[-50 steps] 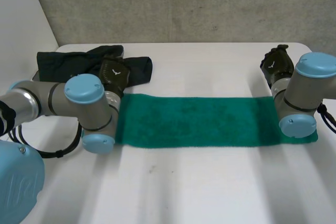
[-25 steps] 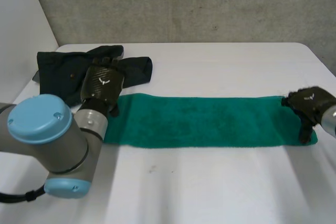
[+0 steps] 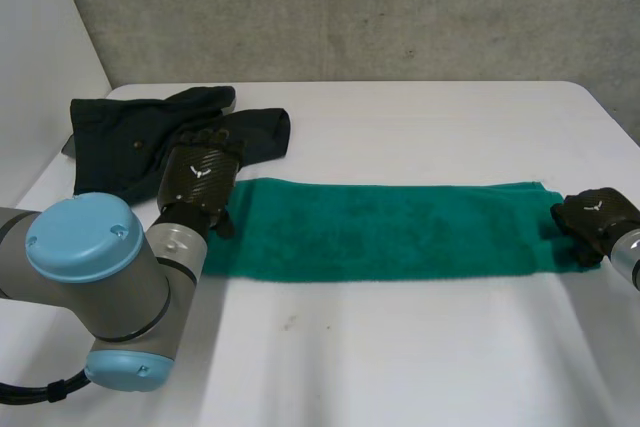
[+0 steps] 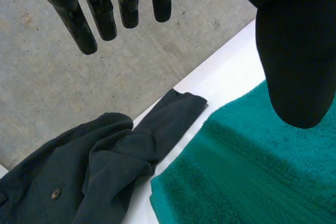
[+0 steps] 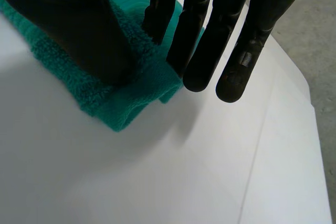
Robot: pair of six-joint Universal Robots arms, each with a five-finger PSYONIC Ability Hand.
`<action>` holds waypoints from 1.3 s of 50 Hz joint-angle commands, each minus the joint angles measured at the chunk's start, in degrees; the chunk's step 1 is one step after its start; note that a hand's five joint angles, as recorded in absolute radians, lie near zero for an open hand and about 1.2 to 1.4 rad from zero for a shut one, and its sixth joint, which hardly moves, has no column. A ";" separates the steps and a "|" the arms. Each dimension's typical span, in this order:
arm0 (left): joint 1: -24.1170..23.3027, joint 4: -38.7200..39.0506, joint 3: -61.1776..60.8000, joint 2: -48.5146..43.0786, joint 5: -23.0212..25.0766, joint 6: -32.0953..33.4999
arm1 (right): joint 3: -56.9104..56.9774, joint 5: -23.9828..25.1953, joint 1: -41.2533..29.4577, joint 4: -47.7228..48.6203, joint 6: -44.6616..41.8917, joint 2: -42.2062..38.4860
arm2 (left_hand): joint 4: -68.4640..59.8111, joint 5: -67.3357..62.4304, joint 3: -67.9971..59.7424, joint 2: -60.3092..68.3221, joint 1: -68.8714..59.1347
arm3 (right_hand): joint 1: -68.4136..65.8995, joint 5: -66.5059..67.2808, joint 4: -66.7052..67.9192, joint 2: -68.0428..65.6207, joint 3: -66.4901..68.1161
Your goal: Fold the laundry.
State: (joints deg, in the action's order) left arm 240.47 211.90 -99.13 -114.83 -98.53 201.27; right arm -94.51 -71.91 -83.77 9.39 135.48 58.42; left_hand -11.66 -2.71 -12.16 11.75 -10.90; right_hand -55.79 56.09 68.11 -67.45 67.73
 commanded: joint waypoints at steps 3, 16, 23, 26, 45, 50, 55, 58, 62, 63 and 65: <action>-0.09 0.00 -0.27 0.22 -0.08 -0.09 | 0.91 -1.12 4.92 -0.43 -0.91 2.39 | 1.66 2.71 2.16 -1.75 0.90 | -24.21 13.91 11.89 -12.55 12.27; -0.09 0.00 -0.27 0.57 -0.26 -0.17 | 9.26 -10.26 11.52 -0.52 -12.86 2.22 | 1.66 2.71 2.16 -1.75 0.90 | -24.21 13.91 11.89 -12.55 12.27; -0.18 0.00 -0.27 1.01 -0.35 -0.17 | 11.89 -9.56 -2.87 -0.16 -11.82 7.31 | 1.66 2.71 2.16 -1.75 0.90 | -24.21 13.91 11.89 -12.55 12.27; -0.18 0.00 -0.18 1.44 -0.43 -0.17 | 12.51 -9.12 -11.48 0.01 -11.38 8.64 | 1.66 2.71 2.16 -1.75 0.90 | -24.21 13.91 11.89 -12.55 12.27; -0.27 -0.09 -0.27 2.33 -0.52 -0.17 | 18.66 0.37 -50.44 -0.78 -17.18 -7.62 | 1.66 2.71 2.16 -1.75 0.90 | -24.21 13.91 11.89 -12.55 12.27; -0.27 0.00 -0.01 2.24 -0.26 -0.17 | 18.23 -1.12 -50.18 -0.60 -14.46 -7.10 | 1.66 2.71 2.16 -1.75 0.90 | 30.12 -40.41 -42.43 41.78 -42.06; -1.23 0.00 0.61 2.41 -0.08 -0.09 | 17.88 -4.63 -47.73 -0.51 1.16 -1.13 | 1.66 2.71 2.16 -1.75 0.90 | 45.79 -56.09 -58.11 57.45 -57.73; -2.72 0.09 1.31 2.33 0.01 0.00 | 15.95 -6.22 -39.83 -1.04 15.57 4.23 | 1.66 2.71 2.16 -1.75 0.90 | 45.79 -56.09 -58.11 57.45 -57.73; -4.92 0.00 2.80 1.80 -0.08 -0.09 | 10.24 -5.17 -32.44 -4.28 27.37 8.72 | 1.66 2.71 2.16 -1.75 0.90 | 45.79 -56.09 -58.11 57.45 -57.73; -5.36 0.00 3.07 1.71 -0.08 -0.09 | 9.01 -5.08 -31.38 -5.08 28.25 9.42 | 1.66 2.71 2.16 -1.75 0.90 | 45.79 -56.09 -58.11 57.45 -57.73; -6.41 0.09 3.59 1.45 -0.17 -0.09 | 5.05 -4.81 -28.65 -6.66 27.83 10.66 | 1.66 2.71 2.16 -1.75 0.90 | 45.79 -56.09 -58.11 57.45 -57.73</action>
State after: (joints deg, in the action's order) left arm 237.30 211.95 -97.43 -112.67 -98.55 201.21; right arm -80.83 -77.53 -121.80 7.00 153.61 63.67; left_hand -11.66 -2.71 -12.16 11.75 -10.90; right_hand -11.65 4.07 13.55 -12.74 12.41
